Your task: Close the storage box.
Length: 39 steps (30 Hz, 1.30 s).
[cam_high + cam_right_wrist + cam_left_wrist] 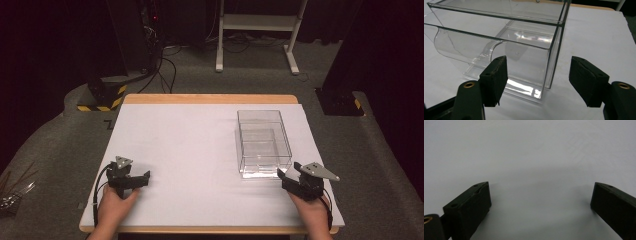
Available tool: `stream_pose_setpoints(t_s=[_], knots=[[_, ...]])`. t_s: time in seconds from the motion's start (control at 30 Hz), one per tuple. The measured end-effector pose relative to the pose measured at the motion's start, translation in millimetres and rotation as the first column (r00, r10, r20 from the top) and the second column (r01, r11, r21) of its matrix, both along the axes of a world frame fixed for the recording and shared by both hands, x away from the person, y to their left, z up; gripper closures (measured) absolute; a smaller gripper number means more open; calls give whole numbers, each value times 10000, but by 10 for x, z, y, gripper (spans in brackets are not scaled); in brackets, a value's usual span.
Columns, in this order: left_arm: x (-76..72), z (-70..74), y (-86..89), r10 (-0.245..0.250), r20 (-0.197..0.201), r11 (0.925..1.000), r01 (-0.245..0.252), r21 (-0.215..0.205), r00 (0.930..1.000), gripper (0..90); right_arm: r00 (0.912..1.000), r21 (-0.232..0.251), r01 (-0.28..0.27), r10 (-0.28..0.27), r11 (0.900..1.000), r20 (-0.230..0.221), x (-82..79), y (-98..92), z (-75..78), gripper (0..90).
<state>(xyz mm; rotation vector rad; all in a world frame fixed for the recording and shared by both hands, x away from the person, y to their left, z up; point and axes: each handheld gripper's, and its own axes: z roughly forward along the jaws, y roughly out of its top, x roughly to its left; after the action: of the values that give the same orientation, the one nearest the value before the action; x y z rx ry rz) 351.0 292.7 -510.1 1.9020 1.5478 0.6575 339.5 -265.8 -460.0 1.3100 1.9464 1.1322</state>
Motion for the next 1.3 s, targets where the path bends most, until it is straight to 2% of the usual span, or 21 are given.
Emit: stream_pose_setpoints(t_s=[1.3], knots=[[0, 0, 0, -1, 5, 10000, 1, 5, 10000, 32, 9997, 30, 247, -247, 9997, -68, 366, 42, -6, 311]])
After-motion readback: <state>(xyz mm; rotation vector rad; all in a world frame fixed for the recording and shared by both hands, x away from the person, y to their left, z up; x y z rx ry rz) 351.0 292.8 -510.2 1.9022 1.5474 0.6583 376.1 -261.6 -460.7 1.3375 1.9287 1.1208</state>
